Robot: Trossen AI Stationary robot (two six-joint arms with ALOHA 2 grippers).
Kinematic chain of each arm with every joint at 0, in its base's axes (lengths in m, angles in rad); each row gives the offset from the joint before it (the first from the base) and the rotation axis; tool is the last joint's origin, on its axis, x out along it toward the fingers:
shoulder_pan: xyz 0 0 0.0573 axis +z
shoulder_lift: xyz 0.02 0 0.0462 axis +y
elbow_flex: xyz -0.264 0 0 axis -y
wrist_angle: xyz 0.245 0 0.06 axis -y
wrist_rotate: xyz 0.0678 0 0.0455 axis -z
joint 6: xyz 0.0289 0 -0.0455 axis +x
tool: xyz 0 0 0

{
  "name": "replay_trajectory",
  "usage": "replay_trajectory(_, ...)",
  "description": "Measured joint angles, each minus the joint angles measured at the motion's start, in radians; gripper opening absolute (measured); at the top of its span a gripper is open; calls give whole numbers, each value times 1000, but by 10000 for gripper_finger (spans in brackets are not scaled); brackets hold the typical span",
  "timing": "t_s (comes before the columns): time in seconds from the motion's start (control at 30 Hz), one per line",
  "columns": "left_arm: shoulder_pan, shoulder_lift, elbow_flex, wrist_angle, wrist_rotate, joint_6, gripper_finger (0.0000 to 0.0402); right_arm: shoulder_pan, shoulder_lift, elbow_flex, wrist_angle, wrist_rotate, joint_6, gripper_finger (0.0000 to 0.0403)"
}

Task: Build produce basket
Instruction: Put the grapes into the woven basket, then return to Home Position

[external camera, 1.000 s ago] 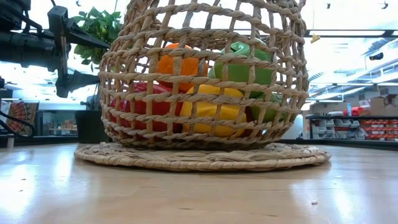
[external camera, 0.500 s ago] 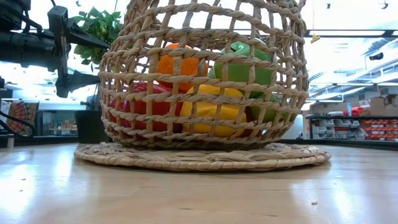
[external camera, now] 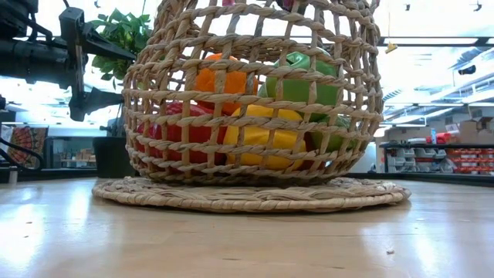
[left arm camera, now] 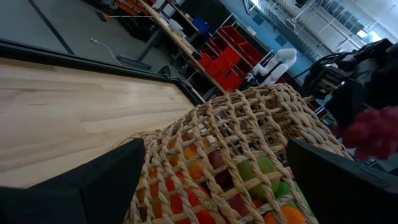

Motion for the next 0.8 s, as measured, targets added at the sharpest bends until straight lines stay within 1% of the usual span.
replay_trajectory(0.3, 0, 0, 0, 0, 0, 0, 398, -15, -17, 0, 5, -8, -12, 304)
replay_trajectory(0.4, 0, 0, 0, 0, 0, 0, 398, -22, -49, -1, 11, -8, 5, 326)
replay_trajectory(0.5, 0, 0, 0, 0, 0, 0, 398, -25, -113, -1, 39, -2, 9, 335)
replay_trajectory(0.67, 0, 0, 0, 0, 0, 0, 398, -23, -253, -4, 64, 75, -25, 330)
replay_trajectory(0.8, 0, 0, 0, 0, 0, 0, 398, -22, -391, -85, 140, 71, -51, 318)
